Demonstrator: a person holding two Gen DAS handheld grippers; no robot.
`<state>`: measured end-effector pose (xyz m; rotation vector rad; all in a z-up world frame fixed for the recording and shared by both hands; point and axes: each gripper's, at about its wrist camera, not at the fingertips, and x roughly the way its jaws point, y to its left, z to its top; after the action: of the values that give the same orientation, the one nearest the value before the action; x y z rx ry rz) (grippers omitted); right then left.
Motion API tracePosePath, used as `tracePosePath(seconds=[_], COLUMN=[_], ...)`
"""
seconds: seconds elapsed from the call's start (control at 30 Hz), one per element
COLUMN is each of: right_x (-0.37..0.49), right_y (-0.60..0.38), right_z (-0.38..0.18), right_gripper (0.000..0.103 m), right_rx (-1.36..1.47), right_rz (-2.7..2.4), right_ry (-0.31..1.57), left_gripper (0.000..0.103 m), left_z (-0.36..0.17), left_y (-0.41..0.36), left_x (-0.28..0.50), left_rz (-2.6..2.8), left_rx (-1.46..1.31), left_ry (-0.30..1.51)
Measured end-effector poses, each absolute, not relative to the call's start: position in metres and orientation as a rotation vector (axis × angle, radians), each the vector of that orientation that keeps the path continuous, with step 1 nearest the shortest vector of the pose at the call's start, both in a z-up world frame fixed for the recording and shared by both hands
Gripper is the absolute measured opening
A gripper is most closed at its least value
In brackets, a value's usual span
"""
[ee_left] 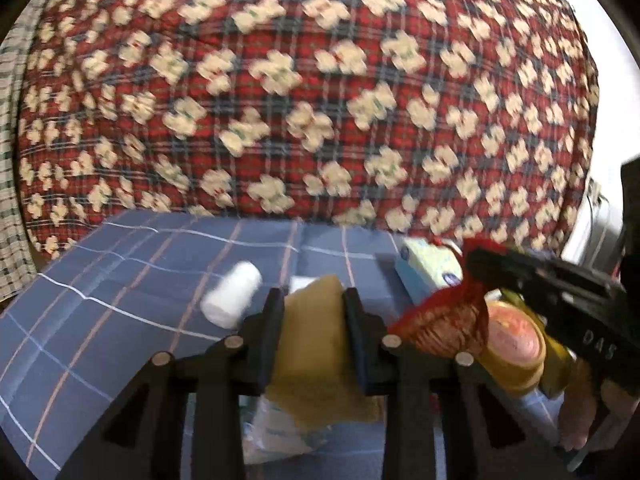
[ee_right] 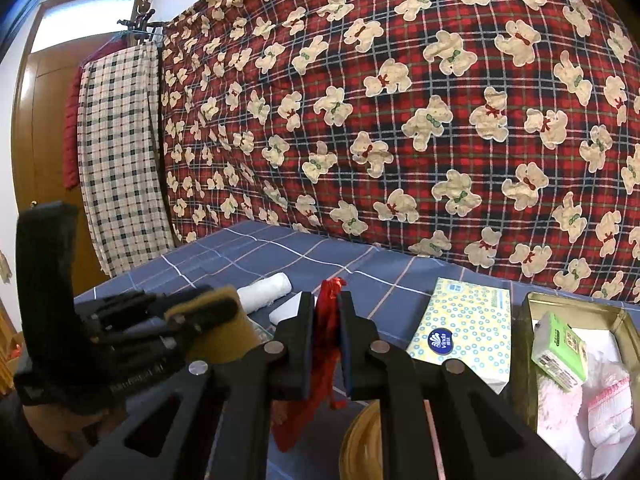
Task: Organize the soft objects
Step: 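Close left tool on the tan sponge while right tool grasps the red pouch, then lift and carry the tan sponge and red pouch over the gold tray with both tools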
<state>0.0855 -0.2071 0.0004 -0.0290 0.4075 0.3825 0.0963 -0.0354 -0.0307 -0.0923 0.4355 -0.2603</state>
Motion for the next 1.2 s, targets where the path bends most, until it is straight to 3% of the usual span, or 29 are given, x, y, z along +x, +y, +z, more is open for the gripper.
tracePosePath(seconds=[1.2], right_x=[0.063], right_y=[-0.195], right_z=[0.007], right_gripper=[0.013], right_rx=[-0.080], right_rz=[0.422], right_ry=[0.264], left_gripper=[0.029], left_z=[-0.025], left_y=[-0.038], left_x=[0.084], left_rz=[-0.139], left_rx=[-0.035], left_ry=[0.324])
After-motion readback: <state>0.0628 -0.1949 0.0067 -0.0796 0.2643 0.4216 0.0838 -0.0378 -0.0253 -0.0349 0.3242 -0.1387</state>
